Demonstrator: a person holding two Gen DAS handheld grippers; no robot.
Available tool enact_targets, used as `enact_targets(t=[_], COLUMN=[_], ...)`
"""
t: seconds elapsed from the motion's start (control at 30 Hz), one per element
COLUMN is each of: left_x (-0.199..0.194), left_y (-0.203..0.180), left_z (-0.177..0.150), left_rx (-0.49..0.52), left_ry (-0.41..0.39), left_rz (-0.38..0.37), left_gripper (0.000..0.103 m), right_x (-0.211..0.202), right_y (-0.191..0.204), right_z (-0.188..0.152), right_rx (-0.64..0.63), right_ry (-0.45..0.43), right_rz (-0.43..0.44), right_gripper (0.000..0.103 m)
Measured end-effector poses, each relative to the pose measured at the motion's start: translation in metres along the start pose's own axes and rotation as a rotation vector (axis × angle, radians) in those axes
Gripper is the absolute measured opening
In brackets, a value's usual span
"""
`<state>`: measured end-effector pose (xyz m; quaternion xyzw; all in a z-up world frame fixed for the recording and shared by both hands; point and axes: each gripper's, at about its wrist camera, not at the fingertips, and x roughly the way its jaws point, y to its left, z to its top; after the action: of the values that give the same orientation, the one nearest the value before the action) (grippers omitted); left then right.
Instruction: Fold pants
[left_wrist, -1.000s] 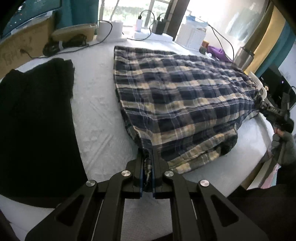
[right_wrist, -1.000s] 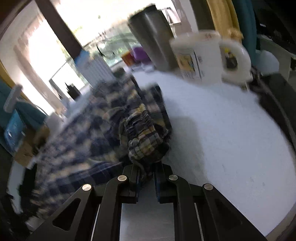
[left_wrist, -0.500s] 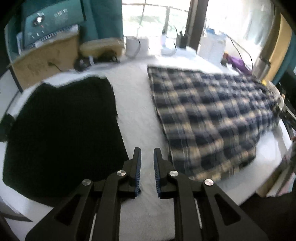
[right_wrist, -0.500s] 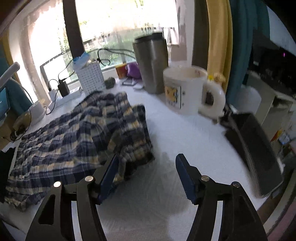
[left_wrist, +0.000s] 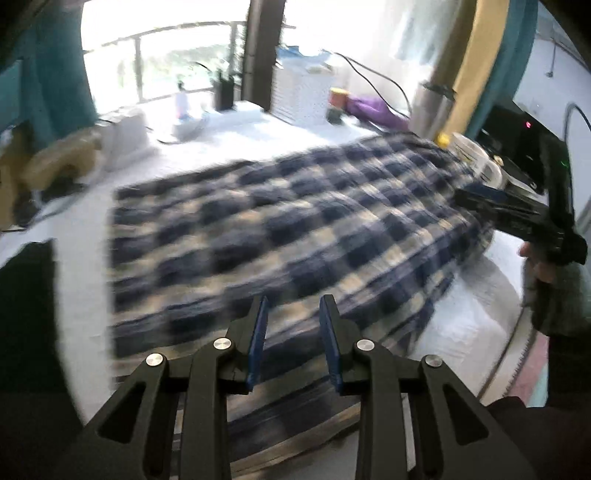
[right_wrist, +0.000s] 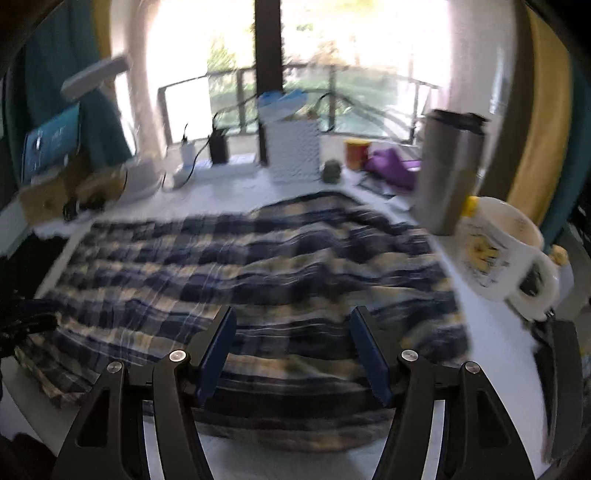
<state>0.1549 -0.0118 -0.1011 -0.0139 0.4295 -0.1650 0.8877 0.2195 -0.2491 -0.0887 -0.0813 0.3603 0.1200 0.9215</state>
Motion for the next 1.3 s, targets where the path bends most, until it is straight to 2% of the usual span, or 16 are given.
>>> enact_targets(t=[0.2,0.27,0.37,0.43,0.63,0.77,0.83,1.07,1.3], left_x=[0.025,0.02,0.015,0.011,0.002,-0.002,-0.005,-0.005,0.02], left_y=[-0.028,-0.035,-0.029,-0.026,-0.027,-0.015,-0.004,0.004,0.004], left_z=[-0.019,-0.025,-0.028,-0.032,-0.043,-0.04,-0.033,0.01,0.044], left_rx=[0.044,0.061,0.021,0.003,0.042,0.028,0.01,0.022,0.075], left_ry=[0.101,0.081,0.076,0.072,0.079,0.108,0.103,0.019,0.033], left_rz=[-0.056,-0.028,-0.065,-0.081,-0.069,-0.116,-0.097,-0.03,0.011], left_gripper=[0.028,0.03,0.037,0.037,0.037,0.037,0.038,0.038,0.038], right_x=[0.036,0.039,0.036,0.031,0.017,0.005,-0.003,-0.023,-0.004], right_y=[0.009,0.006,0.007,0.007,0.001,-0.008,-0.014,-0.029,-0.046], right_z=[-0.011,-0.016,-0.022,-0.026,-0.038,-0.038,-0.033,-0.005,0.024], right_rx=[-0.021,-0.013,-0.029,-0.046,-0.045,0.004,0.042,0.065,0.108], right_ry=[0.135,0.164,0.181,0.182,0.179,0.208,0.192,0.079,0.058], right_rz=[-0.019,-0.016,-0.02,-0.02,-0.011,0.036,0.072,0.027,0.024], right_gripper=[0.066,0.066,0.067,0.068,0.07,0.07,0.071,0.071,0.071])
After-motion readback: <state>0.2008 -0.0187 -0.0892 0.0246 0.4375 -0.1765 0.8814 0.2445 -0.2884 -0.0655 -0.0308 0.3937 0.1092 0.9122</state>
